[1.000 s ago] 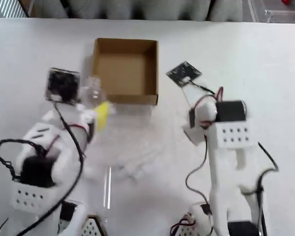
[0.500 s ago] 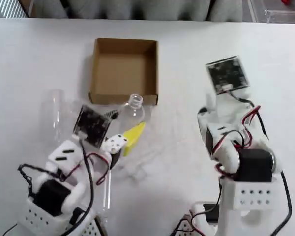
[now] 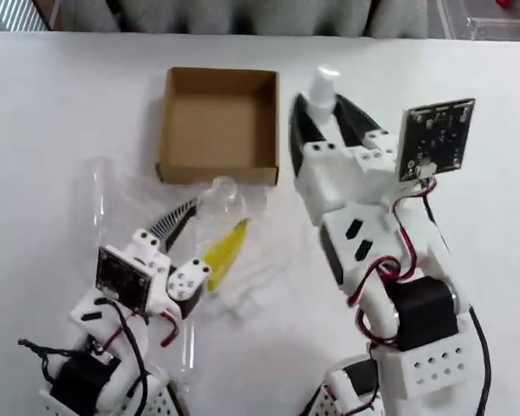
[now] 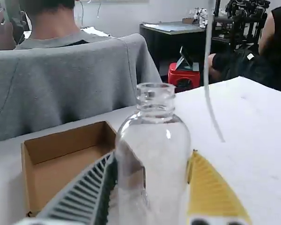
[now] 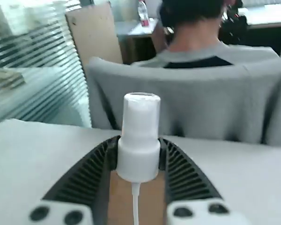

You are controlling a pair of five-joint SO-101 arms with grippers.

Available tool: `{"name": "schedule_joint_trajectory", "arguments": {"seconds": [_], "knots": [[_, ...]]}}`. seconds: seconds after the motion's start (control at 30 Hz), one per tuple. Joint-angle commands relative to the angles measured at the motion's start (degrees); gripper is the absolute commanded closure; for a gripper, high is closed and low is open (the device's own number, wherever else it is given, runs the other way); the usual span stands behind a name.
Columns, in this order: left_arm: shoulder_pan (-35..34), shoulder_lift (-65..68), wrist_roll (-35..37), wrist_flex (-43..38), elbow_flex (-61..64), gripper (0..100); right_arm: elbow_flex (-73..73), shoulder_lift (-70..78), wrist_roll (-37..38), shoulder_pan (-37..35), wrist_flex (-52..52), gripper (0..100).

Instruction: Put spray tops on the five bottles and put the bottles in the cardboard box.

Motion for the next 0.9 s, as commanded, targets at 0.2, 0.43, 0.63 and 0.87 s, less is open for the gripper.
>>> {"name": "schedule_joint_trajectory", "arguments": {"seconds": [0.2, 0.43, 0.63, 0.87], "knots": [[-5.93, -0.84, 2.99, -9.23, 6.59, 98, -13.36, -0.48, -0.35, -12.00, -7.60, 98.2], [-5.67, -0.84, 2.90, -10.64, 8.26, 98, -14.15, 3.91, -0.35, -13.14, -14.20, 98.2], [-6.02, -0.84, 2.90, -10.29, 8.44, 98, -13.71, 7.69, -0.79, -13.23, -16.22, 98.2], [-6.11, -0.84, 2.90, -10.29, 8.44, 98, -10.02, 7.87, -0.79, -15.52, -16.40, 98.2]]}}
